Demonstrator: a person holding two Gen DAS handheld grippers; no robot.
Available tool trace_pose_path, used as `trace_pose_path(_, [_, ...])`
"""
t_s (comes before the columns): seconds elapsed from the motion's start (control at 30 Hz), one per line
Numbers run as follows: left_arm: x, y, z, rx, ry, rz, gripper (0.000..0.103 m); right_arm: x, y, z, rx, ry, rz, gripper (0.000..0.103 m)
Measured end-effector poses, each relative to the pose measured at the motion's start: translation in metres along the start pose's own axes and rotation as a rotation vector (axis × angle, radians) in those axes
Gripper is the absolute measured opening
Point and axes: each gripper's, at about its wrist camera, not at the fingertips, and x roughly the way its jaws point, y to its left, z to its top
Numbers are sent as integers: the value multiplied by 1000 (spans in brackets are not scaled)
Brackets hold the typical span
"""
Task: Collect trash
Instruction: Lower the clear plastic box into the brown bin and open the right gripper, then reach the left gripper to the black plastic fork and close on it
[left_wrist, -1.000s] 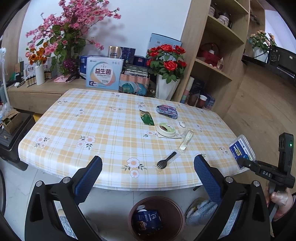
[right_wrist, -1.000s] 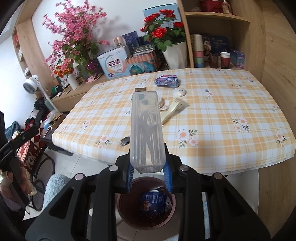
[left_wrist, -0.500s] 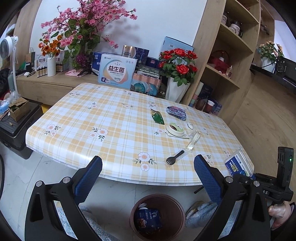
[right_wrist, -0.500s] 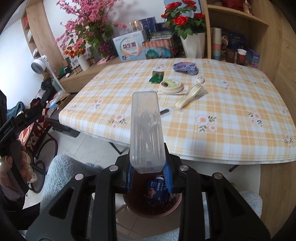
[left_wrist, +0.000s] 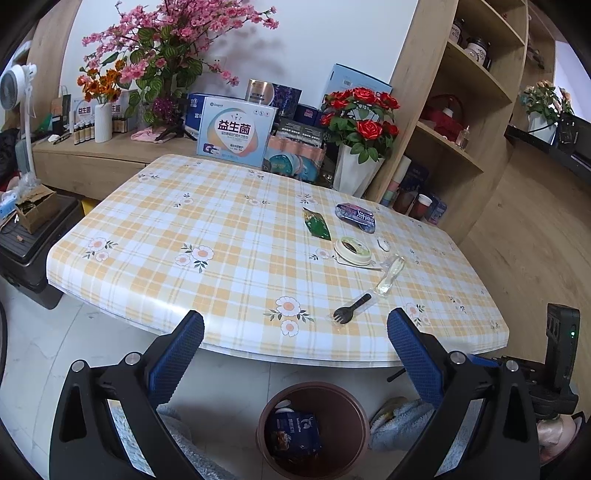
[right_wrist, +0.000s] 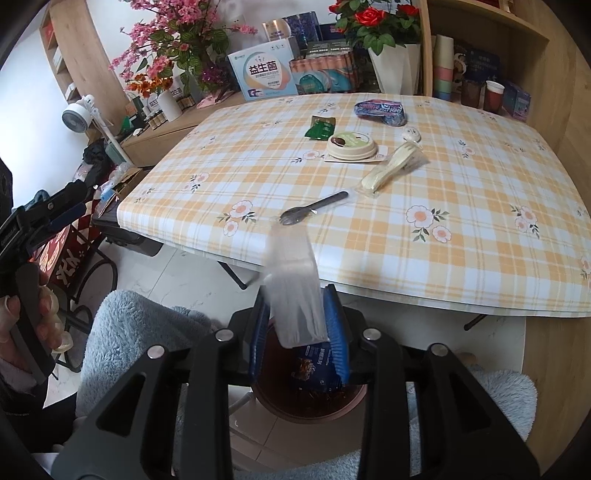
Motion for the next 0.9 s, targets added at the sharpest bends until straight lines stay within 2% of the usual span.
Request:
trace_pose_path(0.07, [2,0,0,1,7,-1,97,0,-2,0,7,-4,-3,35])
trace_pose_path(0.13, [3,-1,-1,1,8,0,97,-2,-3,1,8,-14,-11,41])
trace_pose_path(0.27, [2,-1,-1,2,7,1,97,-8,-8,5,21,-44,-58,75])
trace_pose_path(0.37, [3,-1,-1,3,6,2,97,-14,-18,8,41,-78,-113,92])
trace_pose_path(0.57, [3,-1,-2,4,7,8,97,-23,-42,16,82,-112,-211,97])
trace_pose_path(0.9, [15,1,-3,30,28,16,97,-33,-76,21,123,-161,-294,97])
